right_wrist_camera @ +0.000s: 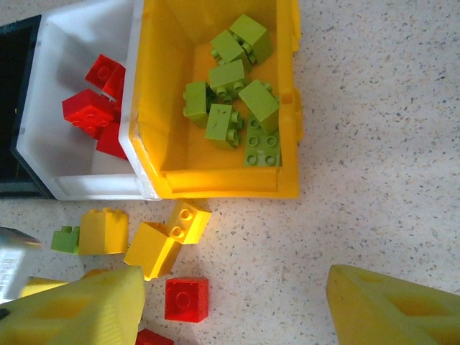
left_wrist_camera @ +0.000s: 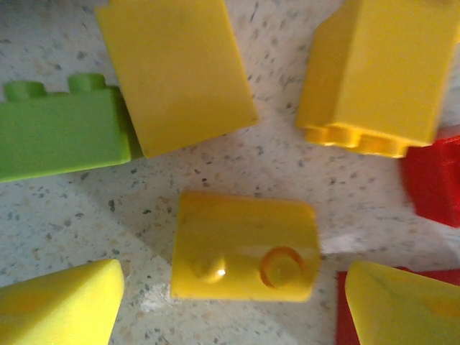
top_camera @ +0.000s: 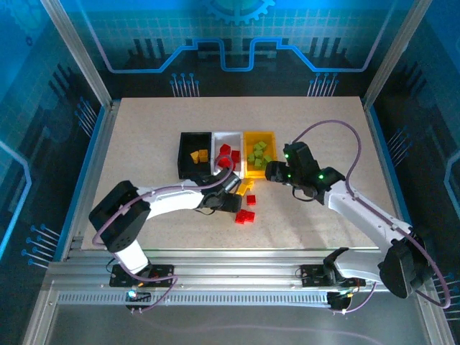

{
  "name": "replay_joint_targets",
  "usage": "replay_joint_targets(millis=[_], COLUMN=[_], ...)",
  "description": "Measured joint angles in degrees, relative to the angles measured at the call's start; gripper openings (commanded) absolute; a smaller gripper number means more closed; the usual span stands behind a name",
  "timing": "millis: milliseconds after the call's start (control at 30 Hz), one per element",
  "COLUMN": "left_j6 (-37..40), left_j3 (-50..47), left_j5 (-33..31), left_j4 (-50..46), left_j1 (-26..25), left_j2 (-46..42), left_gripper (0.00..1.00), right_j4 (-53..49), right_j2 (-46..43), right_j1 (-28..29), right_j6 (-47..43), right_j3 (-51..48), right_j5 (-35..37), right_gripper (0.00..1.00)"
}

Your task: Sort the legos into containers by color

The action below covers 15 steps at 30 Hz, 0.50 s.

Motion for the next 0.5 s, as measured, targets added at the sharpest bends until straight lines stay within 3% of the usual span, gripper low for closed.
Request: replay_joint_targets(millis=[133,300,500], left_j6=[0.28,0.98,1.75], left_j3=[1.44,2.6,2.75], left_j5=[-1.33,-2.8,-4.5], left_j4=[-0.94,-1.51,-1.9], left_j1=[0.0,-0.13,-0.26], left_j2=[2.58,3.87,4.2], left_gripper=[0.69,0.68,0.49], right_j4=[0.0,-0.02,-0.02], right_j2=[-0.2,-0.26,-0.63], right_j1=[-0.26,-0.35,-0.7], right_j6=[0.0,0.0,0.0], right_j3=[0.0,-0.02,-0.13], right_j5=[-0.04,-0.22,-0.22], right_gripper=[0.69,0.69,0.69])
